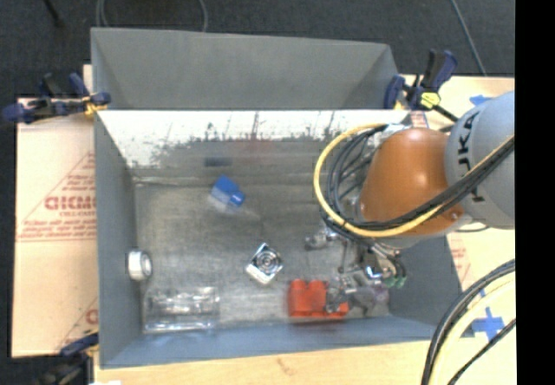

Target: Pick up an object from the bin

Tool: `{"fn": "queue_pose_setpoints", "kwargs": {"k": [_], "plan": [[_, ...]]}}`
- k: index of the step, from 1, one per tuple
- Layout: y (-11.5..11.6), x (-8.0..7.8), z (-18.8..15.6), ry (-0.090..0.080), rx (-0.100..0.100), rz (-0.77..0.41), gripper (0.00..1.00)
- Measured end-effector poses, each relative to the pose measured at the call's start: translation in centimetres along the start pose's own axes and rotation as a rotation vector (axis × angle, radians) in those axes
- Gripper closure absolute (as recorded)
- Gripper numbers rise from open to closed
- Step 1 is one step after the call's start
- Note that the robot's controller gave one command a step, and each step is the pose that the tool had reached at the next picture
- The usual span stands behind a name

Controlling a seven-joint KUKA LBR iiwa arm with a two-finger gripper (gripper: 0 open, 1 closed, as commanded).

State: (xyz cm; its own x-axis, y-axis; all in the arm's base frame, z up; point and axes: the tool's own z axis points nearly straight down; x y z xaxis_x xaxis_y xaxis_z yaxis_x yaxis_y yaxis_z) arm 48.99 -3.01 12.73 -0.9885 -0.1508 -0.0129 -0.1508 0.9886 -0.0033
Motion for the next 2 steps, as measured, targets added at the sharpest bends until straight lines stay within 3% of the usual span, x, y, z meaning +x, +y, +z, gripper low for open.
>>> {"fn": "queue_pose_setpoints", "kwargs": {"k": [1,2], "plan": [[-1.6,1.07,5.12,-0.009,-0.001,-0.117,0.0],[-1.59,1.26,5.16,-0.003,-0.002,-0.118,1.0]]}}
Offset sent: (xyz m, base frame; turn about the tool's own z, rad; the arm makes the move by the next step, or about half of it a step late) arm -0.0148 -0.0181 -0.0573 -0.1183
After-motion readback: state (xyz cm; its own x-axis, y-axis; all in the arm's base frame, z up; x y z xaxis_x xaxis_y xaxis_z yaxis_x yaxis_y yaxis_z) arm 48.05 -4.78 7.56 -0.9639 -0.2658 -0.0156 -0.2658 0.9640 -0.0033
